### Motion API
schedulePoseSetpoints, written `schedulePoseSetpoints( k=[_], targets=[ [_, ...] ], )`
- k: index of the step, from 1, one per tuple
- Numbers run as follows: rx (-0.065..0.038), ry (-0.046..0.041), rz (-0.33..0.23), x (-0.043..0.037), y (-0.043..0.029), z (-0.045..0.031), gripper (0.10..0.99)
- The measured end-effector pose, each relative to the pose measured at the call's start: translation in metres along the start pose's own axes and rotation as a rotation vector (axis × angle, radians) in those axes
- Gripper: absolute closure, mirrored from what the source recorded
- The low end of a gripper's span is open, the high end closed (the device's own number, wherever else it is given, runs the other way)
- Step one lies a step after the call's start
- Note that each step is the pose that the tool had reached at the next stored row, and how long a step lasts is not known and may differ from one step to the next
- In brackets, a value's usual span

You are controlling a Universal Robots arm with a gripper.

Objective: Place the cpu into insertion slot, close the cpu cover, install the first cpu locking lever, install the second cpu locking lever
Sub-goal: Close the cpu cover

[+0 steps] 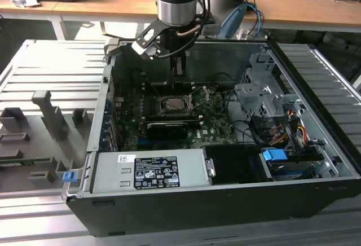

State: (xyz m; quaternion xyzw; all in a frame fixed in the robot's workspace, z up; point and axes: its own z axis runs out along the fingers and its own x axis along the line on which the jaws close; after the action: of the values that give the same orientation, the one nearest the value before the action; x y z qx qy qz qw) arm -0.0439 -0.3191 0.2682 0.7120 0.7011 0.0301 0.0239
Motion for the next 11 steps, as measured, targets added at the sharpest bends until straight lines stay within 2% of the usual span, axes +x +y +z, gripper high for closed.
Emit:
schedulePoseSetpoints(
  k=[11],
  targets=[
    [0.0, -0.0016, 0.0, 0.0002, 0.0004, -0.0049, 0.98]
  ],
)
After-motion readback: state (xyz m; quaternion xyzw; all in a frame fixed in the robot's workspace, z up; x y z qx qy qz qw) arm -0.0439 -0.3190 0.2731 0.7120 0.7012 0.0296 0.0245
